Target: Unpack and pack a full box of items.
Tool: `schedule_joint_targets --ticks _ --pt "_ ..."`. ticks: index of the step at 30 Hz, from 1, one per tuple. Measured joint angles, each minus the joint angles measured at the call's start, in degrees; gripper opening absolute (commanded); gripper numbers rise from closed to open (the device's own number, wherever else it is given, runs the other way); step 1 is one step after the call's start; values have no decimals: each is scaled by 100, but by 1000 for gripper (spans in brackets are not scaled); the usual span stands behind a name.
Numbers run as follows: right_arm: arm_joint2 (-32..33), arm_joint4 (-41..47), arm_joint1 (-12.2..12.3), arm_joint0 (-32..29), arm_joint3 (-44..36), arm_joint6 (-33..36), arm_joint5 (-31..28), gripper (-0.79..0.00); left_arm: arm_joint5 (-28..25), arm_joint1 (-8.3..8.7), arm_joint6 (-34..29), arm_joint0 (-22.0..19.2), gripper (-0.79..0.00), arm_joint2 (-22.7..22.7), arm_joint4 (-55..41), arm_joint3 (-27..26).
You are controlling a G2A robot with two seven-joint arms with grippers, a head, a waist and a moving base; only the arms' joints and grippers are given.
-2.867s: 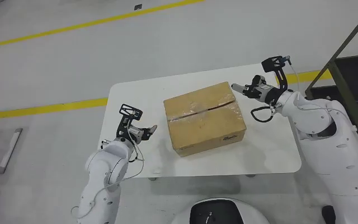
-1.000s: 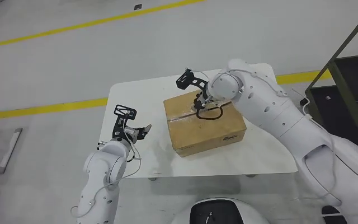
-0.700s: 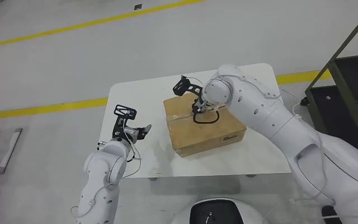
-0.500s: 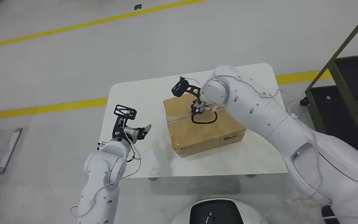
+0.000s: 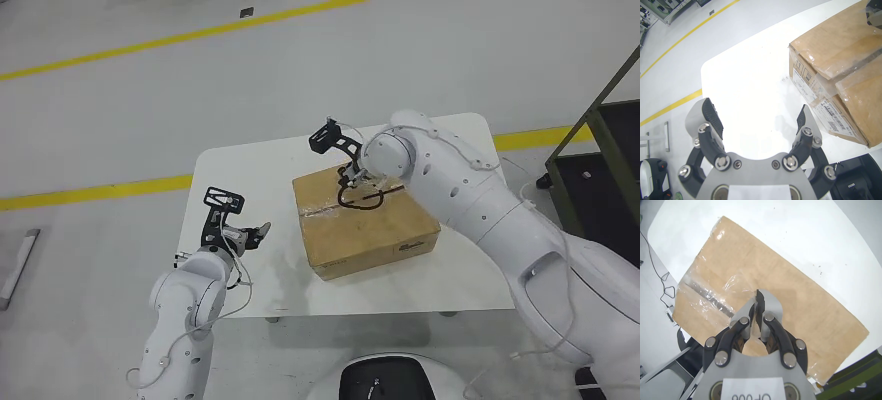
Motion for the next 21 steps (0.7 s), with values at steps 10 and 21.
schedule_joint_targets --ticks 10,21 --pt "962 -381 544 -1065 -1465 -1164 -151 -785 0 0 15 9 0 2 -10 -1" --pt "2319 -678 1087 -2995 -3497 -2204 -340 -785 -351 27 -18 111 0 -12 -447 -244"
